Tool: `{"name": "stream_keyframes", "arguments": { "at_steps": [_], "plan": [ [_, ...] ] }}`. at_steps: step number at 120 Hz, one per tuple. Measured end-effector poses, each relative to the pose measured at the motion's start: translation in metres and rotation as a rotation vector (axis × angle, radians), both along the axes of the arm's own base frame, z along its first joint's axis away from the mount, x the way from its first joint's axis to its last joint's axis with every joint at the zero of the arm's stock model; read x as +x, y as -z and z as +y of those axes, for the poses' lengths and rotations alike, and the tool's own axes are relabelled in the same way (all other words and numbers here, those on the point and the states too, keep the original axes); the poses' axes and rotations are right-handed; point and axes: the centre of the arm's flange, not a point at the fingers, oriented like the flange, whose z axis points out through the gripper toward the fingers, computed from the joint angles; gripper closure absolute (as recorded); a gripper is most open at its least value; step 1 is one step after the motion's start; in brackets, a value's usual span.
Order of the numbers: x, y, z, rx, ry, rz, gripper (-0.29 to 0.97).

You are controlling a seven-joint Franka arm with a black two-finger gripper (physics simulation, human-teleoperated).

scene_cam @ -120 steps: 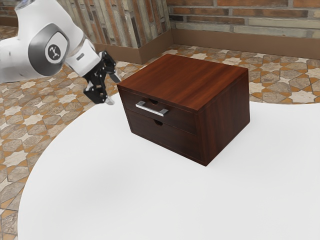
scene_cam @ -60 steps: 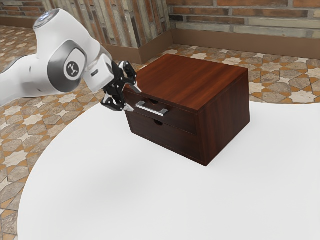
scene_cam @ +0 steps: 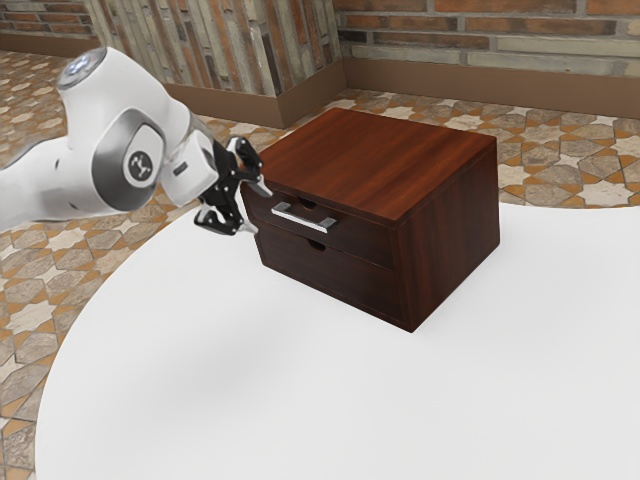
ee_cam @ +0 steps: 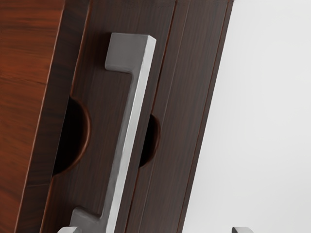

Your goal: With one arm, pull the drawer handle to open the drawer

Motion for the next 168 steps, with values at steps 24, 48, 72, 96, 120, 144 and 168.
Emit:
{"name": "stream_keyframes", "arguments": {
  "at_steps": [24, 48, 72, 96, 120, 144, 168],
  "plan": [
    [0.003, 0.008, -0.021, -0.018, 0.026, -0.005, 0.31],
    [0.011, 0.014, -0.049, 0.000, 0.077, -0.005, 0.33],
    [0.013, 0.015, -0.060, 0.005, 0.096, -0.007, 0.34],
    [0.011, 0.018, -0.032, 0.006, 0.049, -0.004, 0.34],
    [0.008, 0.022, -0.006, 0.006, 0.006, 0.001, 0.34],
    [0.013, 0.026, -0.021, 0.006, 0.030, 0.004, 0.34],
    [0.017, 0.032, -0.030, 0.021, 0.051, 0.014, 0.37]
  ]
}}
